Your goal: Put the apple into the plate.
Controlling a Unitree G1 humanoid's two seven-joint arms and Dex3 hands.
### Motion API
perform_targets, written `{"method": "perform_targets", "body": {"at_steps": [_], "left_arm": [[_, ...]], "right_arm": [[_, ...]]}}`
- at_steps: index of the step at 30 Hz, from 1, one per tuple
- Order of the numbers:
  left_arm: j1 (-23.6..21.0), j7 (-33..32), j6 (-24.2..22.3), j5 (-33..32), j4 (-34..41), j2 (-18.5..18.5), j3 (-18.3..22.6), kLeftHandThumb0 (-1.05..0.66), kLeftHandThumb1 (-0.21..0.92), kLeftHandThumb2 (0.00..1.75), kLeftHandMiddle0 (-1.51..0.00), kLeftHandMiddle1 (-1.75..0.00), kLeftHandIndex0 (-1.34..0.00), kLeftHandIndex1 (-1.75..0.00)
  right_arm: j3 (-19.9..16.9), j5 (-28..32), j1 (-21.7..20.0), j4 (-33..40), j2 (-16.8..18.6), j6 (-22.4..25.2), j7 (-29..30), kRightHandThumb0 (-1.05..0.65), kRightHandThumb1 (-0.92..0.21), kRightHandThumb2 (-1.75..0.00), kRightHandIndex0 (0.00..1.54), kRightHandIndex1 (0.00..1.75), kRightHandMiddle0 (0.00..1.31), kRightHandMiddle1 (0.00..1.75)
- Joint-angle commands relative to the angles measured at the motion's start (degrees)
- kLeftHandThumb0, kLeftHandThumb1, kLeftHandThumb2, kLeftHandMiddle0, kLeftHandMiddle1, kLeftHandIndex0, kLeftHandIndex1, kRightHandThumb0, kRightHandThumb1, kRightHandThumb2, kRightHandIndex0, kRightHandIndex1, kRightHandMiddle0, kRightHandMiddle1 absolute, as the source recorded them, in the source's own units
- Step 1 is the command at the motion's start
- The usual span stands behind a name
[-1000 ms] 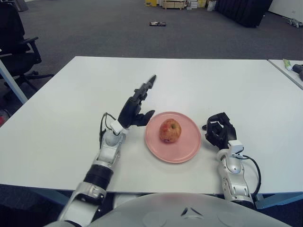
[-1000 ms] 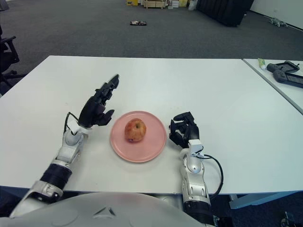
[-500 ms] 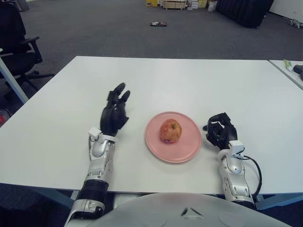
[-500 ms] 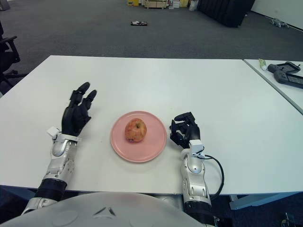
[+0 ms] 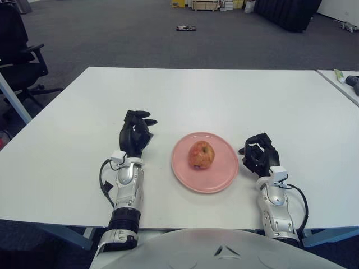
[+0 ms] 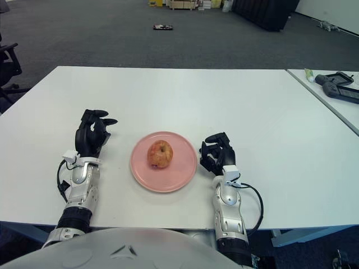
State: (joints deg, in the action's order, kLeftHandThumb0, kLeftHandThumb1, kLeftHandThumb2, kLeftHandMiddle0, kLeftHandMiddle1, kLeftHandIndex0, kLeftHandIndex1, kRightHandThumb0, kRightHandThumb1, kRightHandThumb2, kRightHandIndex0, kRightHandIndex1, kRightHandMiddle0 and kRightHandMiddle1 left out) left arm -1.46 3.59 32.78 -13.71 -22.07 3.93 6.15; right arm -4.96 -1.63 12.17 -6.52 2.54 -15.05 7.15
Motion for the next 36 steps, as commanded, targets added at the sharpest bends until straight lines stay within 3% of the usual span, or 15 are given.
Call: {"method": "perform_targets", "body": {"at_steps": [1,7,22,29,36], "left_arm": [[-0.13,0.53,-0.82,-0.02,0.03,-0.04,0.60,-0.39,0.72,0.82,-0.65,-1.75,-0.33,-1.75],[0.21,-0.15,-0.53,2.11,-0.73,-0.09,0.63,-0.38,0.71,0.83,-0.74,-1.75,-0.33,-1.75],[0.12,-6.13,-1.06,14.82,-5.09,-3.19,-0.32,-0.39,0.66,0.88,-0.86,-1.75,-0.35,-1.75],[-0.44,-7.02,0.20,16.55,-7.18,-3.73,-0.71,-0.40,0.62,0.95,-0.94,-1.75,-0.39,-1.75],[-0.70,-7.66,0.16,17.45,-8.34,-3.80,-1.41,-0.40,0.60,0.96,-0.93,-1.75,-0.40,-1.75]], "right_arm": [[0.00,-0.34,-0.29,0.35,-0.01,0.71,0.43,-0.38,-0.68,-0.86,0.59,1.40,0.34,1.75],[0.00,-0.52,-0.24,0.41,-0.07,0.61,0.72,-0.38,-0.68,-0.86,0.59,1.39,0.34,1.75],[-0.23,0.18,-0.36,0.52,0.67,0.83,1.25,-0.38,-0.69,-0.84,0.59,1.38,0.33,1.75],[-0.42,0.34,-0.43,0.76,1.12,1.75,1.85,-0.38,-0.70,-0.84,0.58,1.38,0.33,1.75],[-0.63,0.75,-0.63,0.48,1.36,1.97,2.13,-0.38,-0.70,-0.84,0.55,1.41,0.33,1.75]]}}
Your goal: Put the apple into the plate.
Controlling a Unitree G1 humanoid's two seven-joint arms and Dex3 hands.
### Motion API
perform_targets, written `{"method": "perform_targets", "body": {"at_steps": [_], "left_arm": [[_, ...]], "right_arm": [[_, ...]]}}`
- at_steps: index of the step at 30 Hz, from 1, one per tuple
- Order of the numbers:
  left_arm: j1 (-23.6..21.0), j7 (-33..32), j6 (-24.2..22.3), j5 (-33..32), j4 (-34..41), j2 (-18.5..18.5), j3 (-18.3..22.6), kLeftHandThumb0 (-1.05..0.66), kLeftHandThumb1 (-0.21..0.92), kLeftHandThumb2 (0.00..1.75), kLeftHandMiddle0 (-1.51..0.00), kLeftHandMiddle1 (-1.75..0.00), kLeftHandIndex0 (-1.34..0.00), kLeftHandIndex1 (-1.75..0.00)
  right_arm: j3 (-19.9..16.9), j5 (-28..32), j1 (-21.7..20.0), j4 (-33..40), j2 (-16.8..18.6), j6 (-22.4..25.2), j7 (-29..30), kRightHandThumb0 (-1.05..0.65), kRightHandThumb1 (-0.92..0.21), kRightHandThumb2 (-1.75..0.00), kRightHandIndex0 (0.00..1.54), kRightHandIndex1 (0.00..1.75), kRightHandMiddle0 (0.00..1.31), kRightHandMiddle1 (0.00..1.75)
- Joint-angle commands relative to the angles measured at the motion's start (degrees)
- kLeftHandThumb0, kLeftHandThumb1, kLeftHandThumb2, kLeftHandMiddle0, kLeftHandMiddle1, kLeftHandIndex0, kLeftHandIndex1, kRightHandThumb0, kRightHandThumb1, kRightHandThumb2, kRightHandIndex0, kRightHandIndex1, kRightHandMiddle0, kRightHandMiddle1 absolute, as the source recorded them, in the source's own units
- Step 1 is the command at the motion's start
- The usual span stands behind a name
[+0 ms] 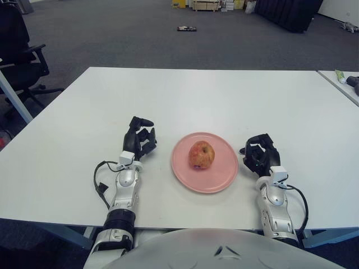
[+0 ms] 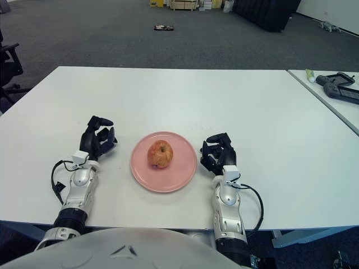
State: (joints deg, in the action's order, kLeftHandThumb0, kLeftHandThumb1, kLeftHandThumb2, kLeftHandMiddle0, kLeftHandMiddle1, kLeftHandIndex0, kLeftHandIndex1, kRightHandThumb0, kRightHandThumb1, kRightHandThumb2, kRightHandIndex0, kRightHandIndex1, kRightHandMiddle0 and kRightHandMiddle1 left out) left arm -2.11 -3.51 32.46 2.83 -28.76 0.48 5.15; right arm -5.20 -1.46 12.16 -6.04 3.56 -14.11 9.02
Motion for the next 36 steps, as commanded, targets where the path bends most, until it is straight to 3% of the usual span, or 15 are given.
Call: {"method": "perform_targets", "body": {"at_steps": [1,15,36], "left_arm": [[-0.07,-0.62,0.42,0.95,-1.77,-0.33,-0.52,-0.40,0.60,0.97,-0.92,-1.75,-0.40,-1.75],[0.63,-0.09,-2.73,-1.08,-1.37,1.19,-1.31,-0.40,0.62,0.94,-0.76,-1.75,-0.38,-1.75],[2.28,-0.50,-6.84,-0.85,1.17,2.18,-2.43,-0.39,0.64,0.91,-0.75,-1.75,-0.37,-1.75]], "right_arm": [[-0.40,0.65,-0.64,-0.06,0.35,0.95,0.23,-0.38,-0.69,-0.84,0.55,1.41,0.33,1.75],[-0.56,0.73,-0.83,-2.12,-0.41,-1.37,-0.82,-0.38,-0.70,-0.84,0.57,1.42,0.33,1.75],[-0.58,0.30,-0.54,-2.47,-1.05,-1.45,-0.78,-0.38,-0.67,-0.87,0.61,1.41,0.35,1.75]]}}
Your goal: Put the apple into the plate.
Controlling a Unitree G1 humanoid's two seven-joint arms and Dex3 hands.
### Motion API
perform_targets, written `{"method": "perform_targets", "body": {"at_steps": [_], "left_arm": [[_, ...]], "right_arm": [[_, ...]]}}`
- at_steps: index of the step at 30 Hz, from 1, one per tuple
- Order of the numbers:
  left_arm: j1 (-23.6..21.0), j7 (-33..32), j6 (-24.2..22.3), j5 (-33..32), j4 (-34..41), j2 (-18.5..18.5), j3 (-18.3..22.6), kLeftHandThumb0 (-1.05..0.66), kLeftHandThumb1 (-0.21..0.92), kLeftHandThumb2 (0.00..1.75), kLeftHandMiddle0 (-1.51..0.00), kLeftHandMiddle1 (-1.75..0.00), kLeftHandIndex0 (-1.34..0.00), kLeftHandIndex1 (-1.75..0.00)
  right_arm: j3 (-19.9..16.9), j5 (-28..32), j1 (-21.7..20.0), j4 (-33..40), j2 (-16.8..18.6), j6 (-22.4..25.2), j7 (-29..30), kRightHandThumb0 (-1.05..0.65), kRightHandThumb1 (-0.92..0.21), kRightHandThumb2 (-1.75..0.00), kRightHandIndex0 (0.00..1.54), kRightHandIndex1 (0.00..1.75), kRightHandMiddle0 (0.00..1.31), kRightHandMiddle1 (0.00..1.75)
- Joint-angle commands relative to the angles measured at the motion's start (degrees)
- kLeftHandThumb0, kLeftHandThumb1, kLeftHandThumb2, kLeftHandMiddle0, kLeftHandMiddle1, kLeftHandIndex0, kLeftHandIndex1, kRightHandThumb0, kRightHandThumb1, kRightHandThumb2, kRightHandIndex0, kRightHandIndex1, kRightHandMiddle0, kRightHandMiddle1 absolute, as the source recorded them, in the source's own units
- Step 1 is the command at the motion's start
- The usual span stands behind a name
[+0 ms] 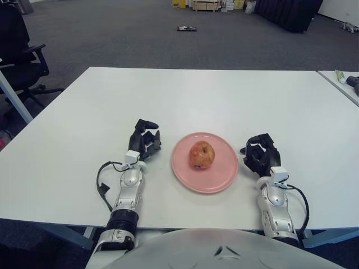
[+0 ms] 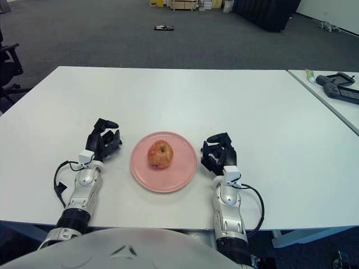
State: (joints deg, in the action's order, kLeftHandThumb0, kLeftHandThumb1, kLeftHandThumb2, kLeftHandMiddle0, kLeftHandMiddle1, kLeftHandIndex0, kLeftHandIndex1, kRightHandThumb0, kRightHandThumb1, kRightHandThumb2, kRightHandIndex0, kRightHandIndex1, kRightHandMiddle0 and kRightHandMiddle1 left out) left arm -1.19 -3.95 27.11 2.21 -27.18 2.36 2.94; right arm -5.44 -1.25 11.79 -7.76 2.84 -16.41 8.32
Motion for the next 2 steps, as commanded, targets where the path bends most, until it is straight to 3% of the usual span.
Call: {"method": "perform_targets", "body": {"at_steps": [1,2], "left_arm": [[1.41,0.15,-1.53,-0.49,-0.30,0.36,-0.21,-0.39,0.64,0.91,-0.75,-1.75,-0.37,-1.75],[1.45,0.30,-1.58,-0.67,-0.21,0.40,-0.20,-0.39,0.64,0.91,-0.74,-1.75,-0.37,-1.75]], "right_arm": [[-0.37,0.07,-0.13,-0.64,-0.26,0.93,0.05,-0.38,-0.67,-0.87,0.61,1.41,0.35,1.75],[-0.40,0.06,-0.11,-0.57,-0.22,0.99,0.15,-0.39,-0.66,-0.88,0.61,1.40,0.35,1.75]]}}
